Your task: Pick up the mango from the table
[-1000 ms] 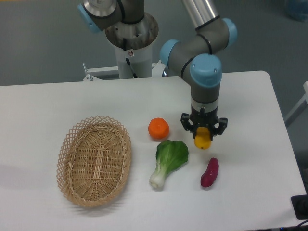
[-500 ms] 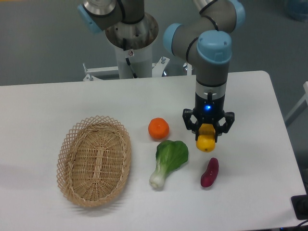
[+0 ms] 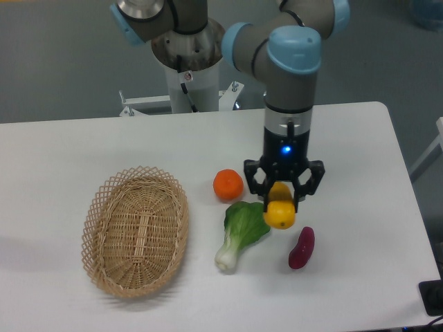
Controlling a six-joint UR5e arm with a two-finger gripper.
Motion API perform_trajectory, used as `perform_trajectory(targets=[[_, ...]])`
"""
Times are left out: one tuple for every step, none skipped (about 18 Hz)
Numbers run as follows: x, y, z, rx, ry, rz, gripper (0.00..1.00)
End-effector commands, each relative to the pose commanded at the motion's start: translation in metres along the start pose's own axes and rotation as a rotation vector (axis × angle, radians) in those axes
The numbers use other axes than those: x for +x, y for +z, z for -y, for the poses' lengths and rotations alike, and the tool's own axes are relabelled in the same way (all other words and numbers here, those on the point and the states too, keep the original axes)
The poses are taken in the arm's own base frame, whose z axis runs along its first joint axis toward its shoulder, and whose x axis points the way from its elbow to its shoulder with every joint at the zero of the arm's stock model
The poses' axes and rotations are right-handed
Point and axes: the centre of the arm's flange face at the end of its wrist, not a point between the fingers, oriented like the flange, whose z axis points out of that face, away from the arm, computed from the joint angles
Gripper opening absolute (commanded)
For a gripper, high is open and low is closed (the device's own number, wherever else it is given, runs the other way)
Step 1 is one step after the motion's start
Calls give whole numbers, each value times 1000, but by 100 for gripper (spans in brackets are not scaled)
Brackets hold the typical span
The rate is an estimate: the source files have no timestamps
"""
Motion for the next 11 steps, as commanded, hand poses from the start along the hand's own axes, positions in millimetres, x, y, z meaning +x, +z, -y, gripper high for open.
perform_trajectory(targets=[[3,-2,1,4,2,0,52],[6,-3,3,7,7,-1,52],[8,-5,4,9,9,-1,52],[9,-4,4,9,4,-4,52],[10,-8,5,14,5,-2,52],[10,-8,4,13,3,-4,52],[12,-9,4,16,4,-8,52],[12,-8,3,14,4,-8,52],[12,-8,3,14,4,-9,53],[11,-8,2,13,2,-9,52],[12,-7,2,12,2,-10,52]])
